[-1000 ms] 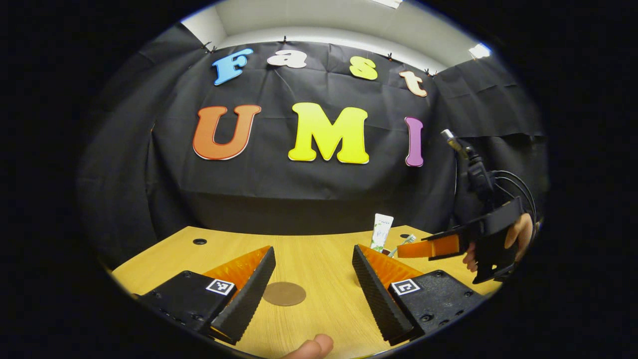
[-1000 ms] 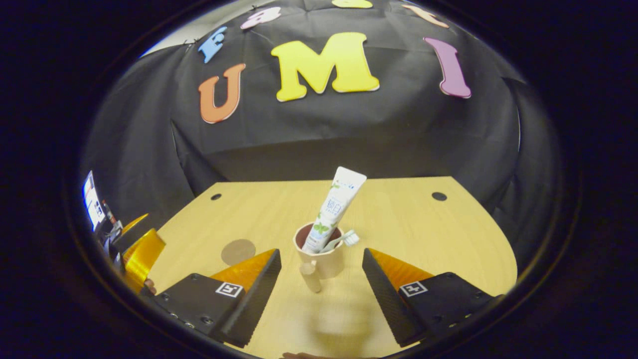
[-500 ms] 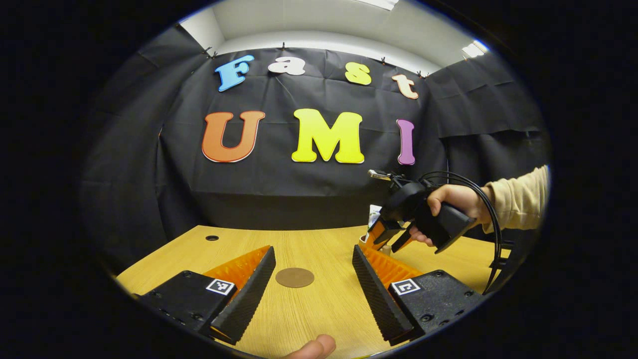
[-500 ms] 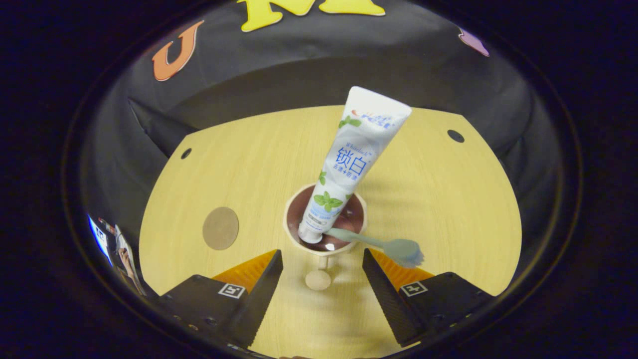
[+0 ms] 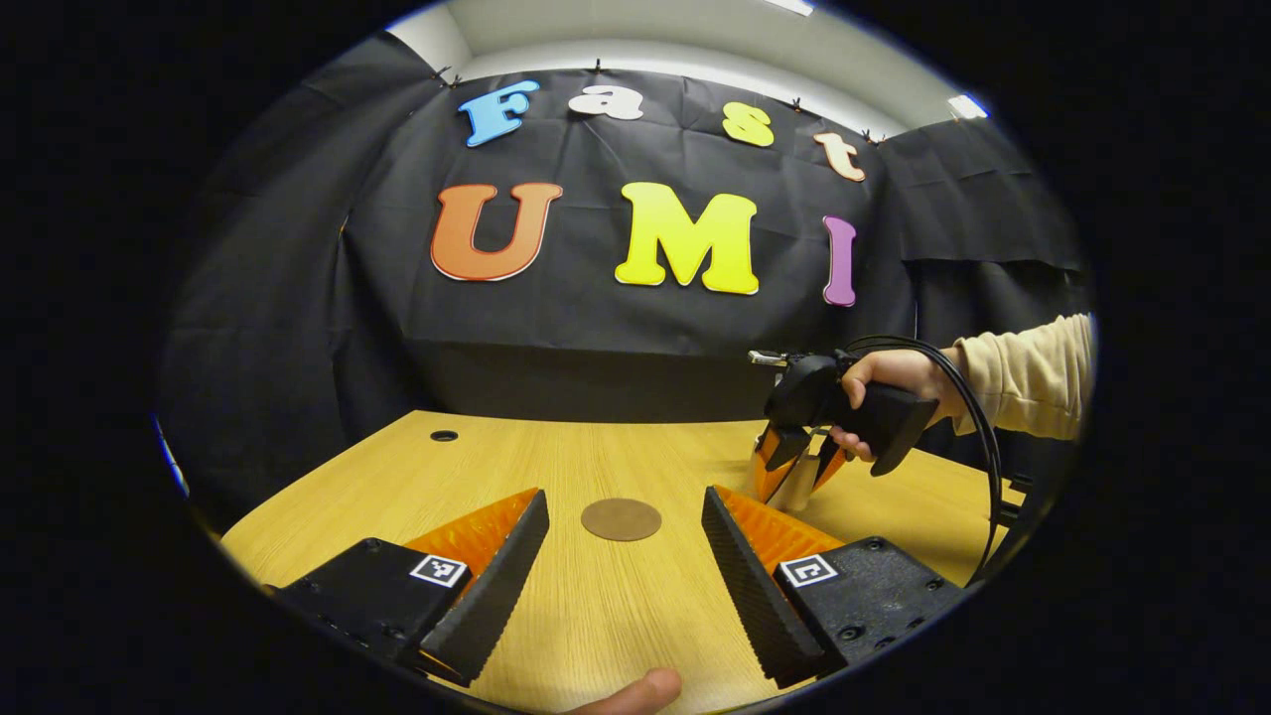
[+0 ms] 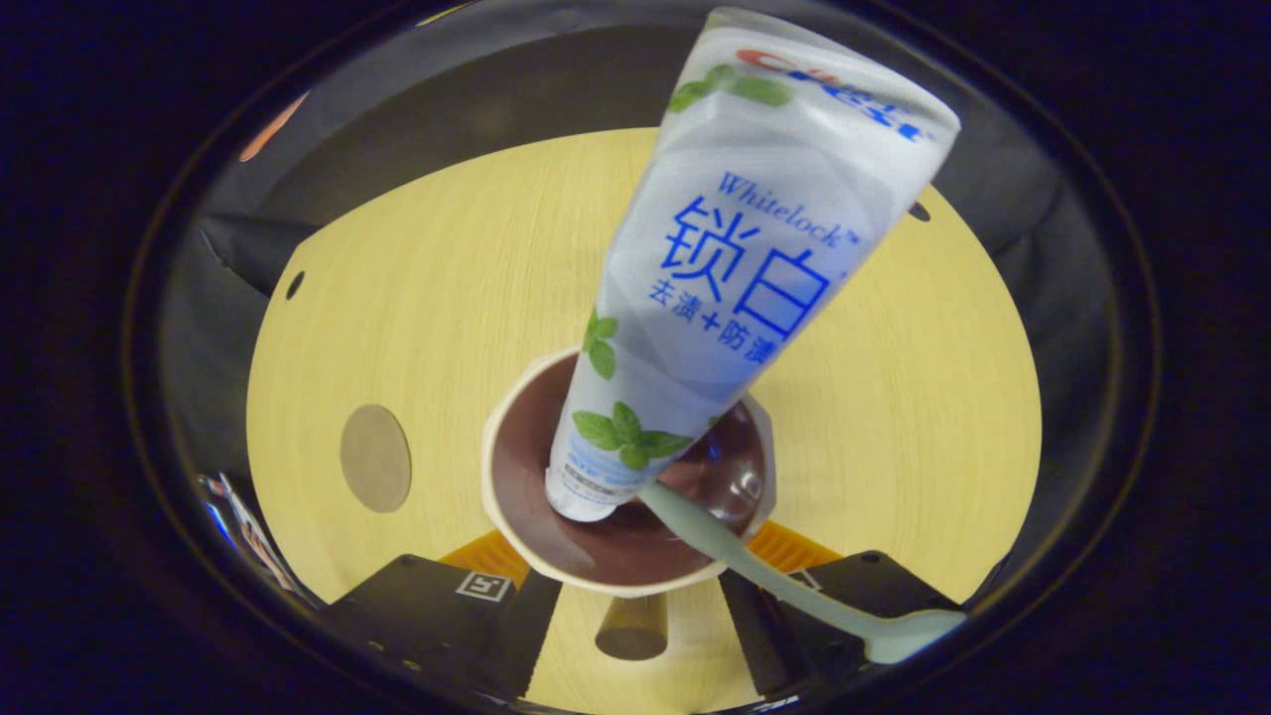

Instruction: Put the toothbrush and toothpaste on the desktop into the cup, then pick up the cup and place it on the coaster on the desktop.

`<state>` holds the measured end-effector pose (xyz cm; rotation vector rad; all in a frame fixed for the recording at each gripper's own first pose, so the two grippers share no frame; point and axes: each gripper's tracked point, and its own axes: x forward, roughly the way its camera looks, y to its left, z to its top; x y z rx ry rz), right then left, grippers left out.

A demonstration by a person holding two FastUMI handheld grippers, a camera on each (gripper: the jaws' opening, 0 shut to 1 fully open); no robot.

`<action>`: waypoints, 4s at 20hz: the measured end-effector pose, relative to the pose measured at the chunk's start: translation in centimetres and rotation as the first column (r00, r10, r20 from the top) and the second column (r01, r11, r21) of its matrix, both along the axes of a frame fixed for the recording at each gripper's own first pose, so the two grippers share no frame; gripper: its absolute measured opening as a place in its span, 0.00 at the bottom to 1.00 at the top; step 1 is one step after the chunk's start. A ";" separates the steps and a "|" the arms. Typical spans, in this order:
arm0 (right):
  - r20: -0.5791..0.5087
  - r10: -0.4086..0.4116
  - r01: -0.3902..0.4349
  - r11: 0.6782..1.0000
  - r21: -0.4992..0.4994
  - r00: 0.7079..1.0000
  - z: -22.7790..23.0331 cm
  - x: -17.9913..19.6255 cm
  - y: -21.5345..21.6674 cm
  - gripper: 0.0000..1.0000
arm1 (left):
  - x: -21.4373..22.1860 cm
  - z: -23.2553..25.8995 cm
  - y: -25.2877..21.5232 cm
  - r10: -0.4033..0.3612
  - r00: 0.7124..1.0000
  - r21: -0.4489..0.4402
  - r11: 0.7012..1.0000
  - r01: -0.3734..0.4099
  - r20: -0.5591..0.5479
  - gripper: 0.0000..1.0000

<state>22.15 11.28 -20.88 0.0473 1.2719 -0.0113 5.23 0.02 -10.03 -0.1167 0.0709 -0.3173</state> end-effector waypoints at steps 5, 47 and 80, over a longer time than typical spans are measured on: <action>-0.053 0.026 -0.028 0.999 -0.037 0.998 -0.7 -0.5 -0.1 0.61 | 0.3 -0.9 0.5 -0.004 0.999 -0.046 0.999 0.003 -0.038 0.98; -0.023 0.334 -0.334 0.937 -0.097 0.942 1.9 -0.1 0.8 0.26 | -5.2 -0.8 7.0 0.067 0.996 -0.028 0.997 -0.066 0.058 0.98; 0.727 0.289 -0.300 0.946 -0.120 0.623 14.2 -12.9 -7.9 0.96 | -7.3 -0.3 5.0 0.152 0.988 -0.066 0.986 -0.154 -0.027 0.98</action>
